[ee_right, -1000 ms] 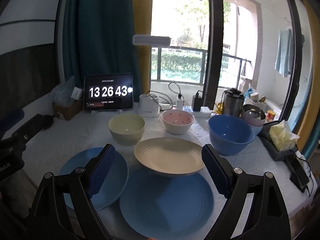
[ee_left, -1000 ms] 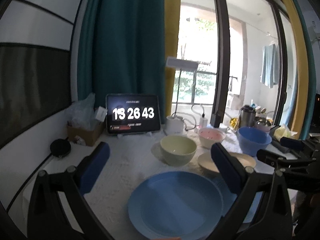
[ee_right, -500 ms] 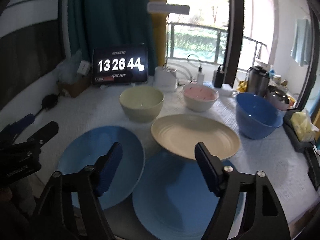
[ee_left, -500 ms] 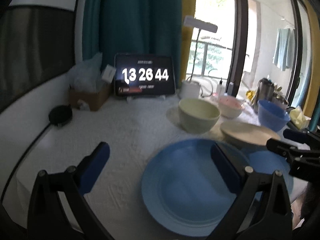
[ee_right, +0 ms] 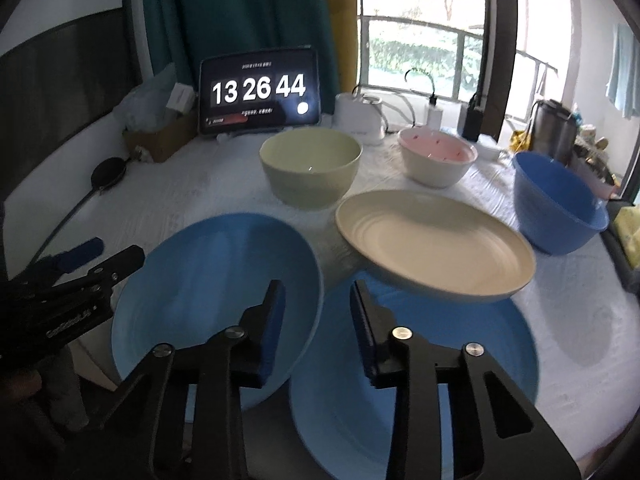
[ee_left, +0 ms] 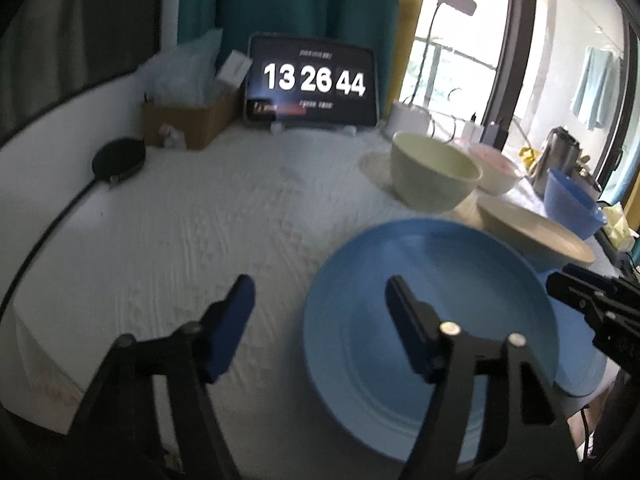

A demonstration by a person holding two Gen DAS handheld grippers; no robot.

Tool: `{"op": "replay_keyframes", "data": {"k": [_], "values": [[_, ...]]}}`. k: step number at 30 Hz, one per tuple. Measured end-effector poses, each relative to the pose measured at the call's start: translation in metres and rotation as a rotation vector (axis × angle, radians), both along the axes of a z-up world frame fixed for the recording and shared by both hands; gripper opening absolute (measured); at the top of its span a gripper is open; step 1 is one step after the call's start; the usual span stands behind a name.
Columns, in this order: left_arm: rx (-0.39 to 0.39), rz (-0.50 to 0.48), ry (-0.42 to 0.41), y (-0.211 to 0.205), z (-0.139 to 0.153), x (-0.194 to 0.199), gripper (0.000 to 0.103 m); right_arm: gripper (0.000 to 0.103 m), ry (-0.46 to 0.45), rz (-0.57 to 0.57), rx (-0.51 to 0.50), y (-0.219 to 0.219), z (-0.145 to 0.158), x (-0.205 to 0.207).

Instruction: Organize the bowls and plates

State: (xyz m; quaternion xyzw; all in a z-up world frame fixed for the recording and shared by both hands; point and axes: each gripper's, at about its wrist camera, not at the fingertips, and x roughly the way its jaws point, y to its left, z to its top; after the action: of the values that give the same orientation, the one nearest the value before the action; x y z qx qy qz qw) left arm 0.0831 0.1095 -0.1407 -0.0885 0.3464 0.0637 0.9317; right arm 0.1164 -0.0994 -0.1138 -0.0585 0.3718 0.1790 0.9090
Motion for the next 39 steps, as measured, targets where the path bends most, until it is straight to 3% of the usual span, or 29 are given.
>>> {"op": "replay_keyframes", "data": {"k": [12, 19, 39], "values": [[-0.012, -0.02, 0.105, -0.009, -0.019, 0.009, 0.033, 0.024, 0.068, 0.021, 0.023, 0.002, -0.018, 0.006], [0.006, -0.021, 0.117, -0.011, -0.02, 0.01, 0.032, 0.018, 0.084, 0.022, 0.026, 0.001, -0.025, 0.007], [0.036, -0.085, 0.083, -0.044, 0.002, -0.006, 0.032, 0.018, 0.068, -0.039, 0.05, -0.029, -0.015, -0.005]]}}
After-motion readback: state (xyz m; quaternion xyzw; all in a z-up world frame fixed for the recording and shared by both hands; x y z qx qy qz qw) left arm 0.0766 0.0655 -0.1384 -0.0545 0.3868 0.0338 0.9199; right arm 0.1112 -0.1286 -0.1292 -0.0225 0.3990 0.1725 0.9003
